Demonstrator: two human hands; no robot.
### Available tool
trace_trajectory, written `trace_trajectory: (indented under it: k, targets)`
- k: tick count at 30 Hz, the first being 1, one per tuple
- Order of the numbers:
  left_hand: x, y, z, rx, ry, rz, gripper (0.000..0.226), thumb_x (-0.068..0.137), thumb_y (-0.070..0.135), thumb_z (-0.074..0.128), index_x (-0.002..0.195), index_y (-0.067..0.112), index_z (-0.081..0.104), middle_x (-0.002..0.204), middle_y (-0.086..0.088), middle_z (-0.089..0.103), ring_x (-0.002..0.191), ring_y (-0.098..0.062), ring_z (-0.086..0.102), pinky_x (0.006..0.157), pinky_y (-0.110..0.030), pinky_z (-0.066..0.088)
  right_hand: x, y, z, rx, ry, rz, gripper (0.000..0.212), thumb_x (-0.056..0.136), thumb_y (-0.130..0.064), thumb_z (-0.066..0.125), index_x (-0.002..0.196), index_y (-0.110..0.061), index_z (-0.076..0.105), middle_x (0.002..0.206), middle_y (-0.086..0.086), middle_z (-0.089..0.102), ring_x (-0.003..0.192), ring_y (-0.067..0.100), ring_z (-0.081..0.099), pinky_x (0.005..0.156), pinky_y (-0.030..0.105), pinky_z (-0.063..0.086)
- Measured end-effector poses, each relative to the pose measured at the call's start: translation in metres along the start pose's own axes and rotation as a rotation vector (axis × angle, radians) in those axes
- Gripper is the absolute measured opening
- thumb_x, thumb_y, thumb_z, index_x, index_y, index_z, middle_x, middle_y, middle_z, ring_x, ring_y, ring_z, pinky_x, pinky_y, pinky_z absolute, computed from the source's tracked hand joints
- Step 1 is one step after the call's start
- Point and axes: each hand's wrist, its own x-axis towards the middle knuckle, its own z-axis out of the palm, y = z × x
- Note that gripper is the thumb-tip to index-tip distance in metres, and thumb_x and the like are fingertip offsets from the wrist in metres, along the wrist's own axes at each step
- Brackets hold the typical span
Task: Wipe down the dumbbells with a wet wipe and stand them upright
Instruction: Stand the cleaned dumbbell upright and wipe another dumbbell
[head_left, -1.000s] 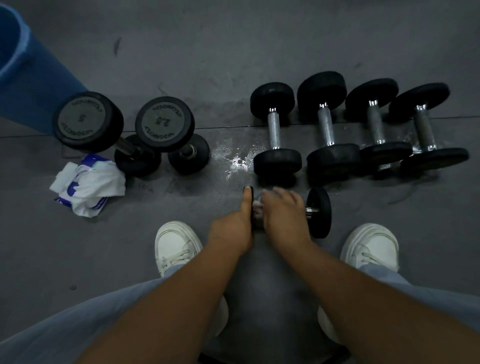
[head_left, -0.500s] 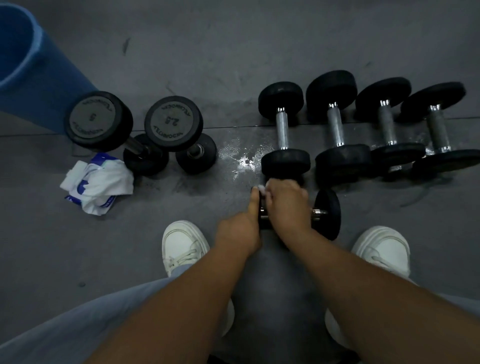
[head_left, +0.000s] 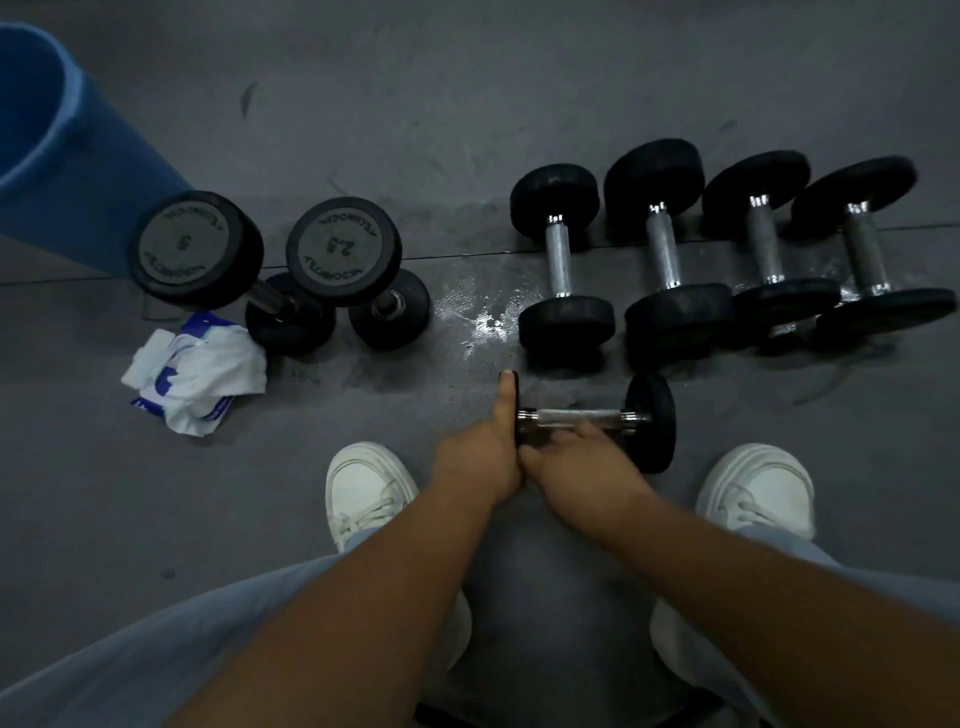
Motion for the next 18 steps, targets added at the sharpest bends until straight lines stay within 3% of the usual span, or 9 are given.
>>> trace_trajectory:
  k: [2,4,7,9,13,16,18]
  targets:
    - [0.005,0.0,-0.003,0.02,-0.023,-0.011,0.107,0.088,0.029,0.059,0.149,0.031,-0.029,0.122,-0.016,0.063,0.106,-0.033,0.064,0.09,-0.04,0.049,-0.012,0.027,-0.021,-0.146,-0.073,-0.075,0.021,0.096,-0.021,0.039,0.111,-0.018,0.054,0.107,0.006,0.067,0.102,0.029,0.063,0.079,0.036,0.044]
    - [0.008,0.0,-0.005,0.037,-0.029,-0.015,0.11,0.085,0.029,0.061,0.15,0.031,-0.028,0.124,-0.015,0.062,0.107,-0.033,0.064,0.09,-0.04,0.049,-0.015,0.061,-0.034,-0.21,-0.078,-0.009,0.023,0.095,-0.019,0.042,0.116,-0.018,0.051,0.108,0.006,0.063,0.099,0.03,0.064,0.067,0.033,0.04]
    - [0.006,0.0,0.0,0.051,0.002,-0.005,0.111,0.084,0.032,0.063,0.151,0.03,-0.025,0.12,-0.012,0.064,0.103,-0.031,0.065,0.086,-0.037,0.048,-0.015,0.091,-0.035,-0.323,0.029,0.059,0.023,0.073,-0.017,0.069,0.092,-0.02,0.058,0.081,0.004,0.065,0.078,0.029,0.062,0.063,0.033,0.034]
    - [0.004,0.001,0.005,0.105,0.063,-0.006,0.112,0.082,0.038,0.067,0.153,0.029,-0.019,0.126,-0.011,0.059,0.107,-0.031,0.061,0.087,-0.037,0.048,-0.016,0.099,-0.022,-0.293,0.109,0.126,0.015,0.063,-0.02,0.067,0.074,-0.021,0.057,0.065,0.001,0.063,0.071,0.028,0.057,0.069,0.036,0.032]
    - [0.005,0.001,0.011,0.244,0.26,0.058,0.114,0.073,0.038,0.077,0.157,0.02,0.003,0.161,-0.011,0.016,0.136,-0.033,0.035,0.101,-0.045,0.043,-0.02,0.091,0.009,-0.259,0.227,0.131,0.01,0.068,-0.02,0.056,0.071,-0.018,0.065,0.067,0.003,0.067,0.09,0.031,0.059,0.094,0.045,0.03]
    - [0.007,0.008,0.025,0.451,0.422,0.237,0.078,0.075,0.019,0.064,0.149,0.013,0.04,0.155,-0.012,0.038,0.138,-0.041,0.038,0.103,-0.051,0.042,-0.02,0.086,0.013,-0.281,0.24,0.154,0.037,0.073,-0.018,0.033,0.073,-0.014,0.07,0.068,0.008,0.068,0.098,0.034,0.061,0.105,0.052,0.026]
    - [0.006,0.015,0.029,0.541,0.381,0.214,0.056,0.082,0.019,0.047,0.136,0.01,0.055,0.148,-0.012,0.046,0.14,-0.043,0.035,0.101,-0.051,0.043,-0.023,0.081,0.014,-0.301,0.251,0.103,0.044,0.072,-0.018,0.028,0.072,-0.013,0.072,0.067,0.01,0.069,0.094,0.034,0.063,0.106,0.053,0.032]
